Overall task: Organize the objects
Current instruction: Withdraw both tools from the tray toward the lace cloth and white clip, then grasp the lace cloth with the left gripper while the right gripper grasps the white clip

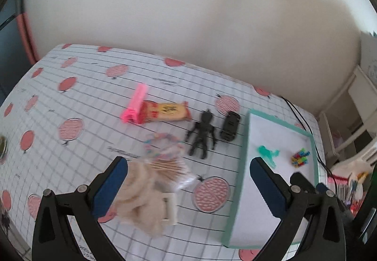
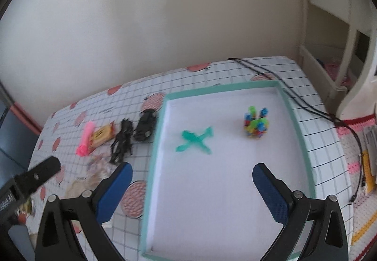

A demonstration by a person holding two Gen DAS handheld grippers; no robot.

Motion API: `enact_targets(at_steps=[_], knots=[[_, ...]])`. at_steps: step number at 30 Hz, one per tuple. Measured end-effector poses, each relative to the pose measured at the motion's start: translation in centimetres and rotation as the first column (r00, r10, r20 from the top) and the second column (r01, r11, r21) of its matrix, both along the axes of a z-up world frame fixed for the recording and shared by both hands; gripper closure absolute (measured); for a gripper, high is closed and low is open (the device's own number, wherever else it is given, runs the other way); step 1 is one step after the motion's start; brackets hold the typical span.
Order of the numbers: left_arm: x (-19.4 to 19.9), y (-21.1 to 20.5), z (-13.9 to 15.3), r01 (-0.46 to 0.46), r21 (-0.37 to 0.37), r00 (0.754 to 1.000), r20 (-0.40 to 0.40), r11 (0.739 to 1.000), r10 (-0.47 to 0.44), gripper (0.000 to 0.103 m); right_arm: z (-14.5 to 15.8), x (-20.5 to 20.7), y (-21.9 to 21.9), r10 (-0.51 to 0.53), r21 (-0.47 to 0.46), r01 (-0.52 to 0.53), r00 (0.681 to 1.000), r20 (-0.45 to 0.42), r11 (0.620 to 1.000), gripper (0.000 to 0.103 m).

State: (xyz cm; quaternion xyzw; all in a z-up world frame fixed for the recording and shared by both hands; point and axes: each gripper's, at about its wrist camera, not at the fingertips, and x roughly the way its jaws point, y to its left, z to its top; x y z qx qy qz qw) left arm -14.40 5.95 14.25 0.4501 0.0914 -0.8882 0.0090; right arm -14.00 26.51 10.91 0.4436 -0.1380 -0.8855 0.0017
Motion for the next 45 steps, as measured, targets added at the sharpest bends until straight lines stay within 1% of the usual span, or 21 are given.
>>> enact_targets(at_steps=[2, 7, 9, 11, 14, 16, 17, 22, 24, 26, 28, 31, 33, 35, 40, 43, 45], knots=[[0.4, -1.4, 0.0, -0.029, 0.012, 1.000, -0.008, 1.000, 0.029, 0.000, 0.0, 0.2, -0.7, 0.014, 0.000, -0.014, 1.000, 0.001, 1.000, 0.000], [1.3, -4.8, -0.8, -0.091, 0.027, 0.995, -0.029, 0.995, 0.092, 0.000, -0.2, 0.2, -3.2, 0.068, -0.037, -0.069, 0.998, -0.013, 0.997, 0.000], [1.4, -6.3, -1.6, -0.109, 0.035, 0.994, -0.001, 0.993, 0.109, 0.000, -0.5, 0.2, -4.5, 0.090, -0.042, -0.091, 0.996, -0.019, 0.995, 0.000], [1.5, -7.6, -2.4, -0.121, 0.026, 0.992, 0.038, 0.992, 0.120, 0.000, -0.6, 0.2, -5.8, 0.110, -0.038, -0.111, 0.994, -0.019, 0.993, 0.000], [1.6, -8.8, -3.0, -0.129, 0.038, 0.989, 0.071, 0.991, 0.126, 0.000, -0.6, 0.3, -7.4, 0.125, -0.036, -0.125, 0.992, -0.017, 0.991, 0.000], [1.7, -9.5, -3.3, -0.147, 0.077, 0.985, 0.101, 0.986, 0.139, 0.000, -0.6, 0.5, -8.6, 0.146, -0.032, -0.146, 0.989, -0.019, 0.989, 0.000], [1.7, -9.9, -3.5, -0.149, 0.115, 0.984, 0.119, 0.982, 0.135, 0.000, -0.6, 0.6, -8.9, 0.156, -0.030, -0.156, 0.988, -0.017, 0.987, 0.000], [2.2, -10.8, -4.0, -0.136, 0.185, 0.981, 0.164, 0.973, 0.106, 0.000, -0.5, 1.0, -10.3, 0.190, 0.002, -0.190, 0.982, -0.008, 0.982, 0.000], [1.8, -10.8, -4.3, -0.126, 0.171, 0.979, 0.180, 0.977, 0.095, 0.000, -0.9, 0.9, -10.8, 0.198, 0.007, -0.198, 0.980, 0.008, 0.980, 0.001], [1.6, -10.9, -4.5, -0.123, 0.137, 0.976, 0.196, 0.983, 0.095, 0.000, -1.3, 0.7, -11.4, 0.223, 0.008, -0.224, 0.974, 0.026, 0.975, 0.006], [1.5, -10.8, -4.6, -0.097, 0.128, 0.977, 0.201, 0.987, 0.070, 0.000, -1.5, 0.8, -11.9, 0.235, 0.031, -0.236, 0.972, 0.028, 0.971, 0.007], [1.6, -10.7, -4.9, -0.061, 0.097, 0.973, 0.227, 0.993, 0.038, 0.000, -1.7, 0.7, -12.3, 0.237, 0.047, -0.238, 0.971, 0.031, 0.970, 0.016], [1.7, -10.8, -5.0, -0.057, 0.080, 0.972, 0.232, 0.995, 0.037, 0.000, -1.9, 0.4, -12.7, 0.242, 0.066, -0.245, 0.969, 0.057, 0.967, 0.017], [1.7, -11.1, -5.2, -0.057, 0.068, 0.969, 0.245, 0.996, 0.039, 0.000, -2.1, 0.2, -13.1, 0.243, 0.078, -0.249, 0.967, 0.080, 0.965, 0.022], [1.4, -11.1, -6.1, -0.028, 0.069, 0.966, 0.260, 0.997, 0.010, 0.000, -2.5, -0.2, -13.7, 0.283, 0.029, -0.288, 0.953, 0.109, 0.957, 0.027], [1.1, -10.9, -6.6, -0.001, 0.088, 0.965, 0.261, 0.996, -0.022, 0.000, -3.0, -0.3, -14.0, 0.293, 0.040, -0.301, 0.947, 0.133, 0.953, 0.034], [0.9, -10.7, -7.0, 0.024, 0.098, 0.963, 0.265, 0.995, -0.050, 0.000, -3.3, -0.2, -14.0, 0.302, 0.028, -0.309, 0.943, 0.141, 0.951, 0.037]])
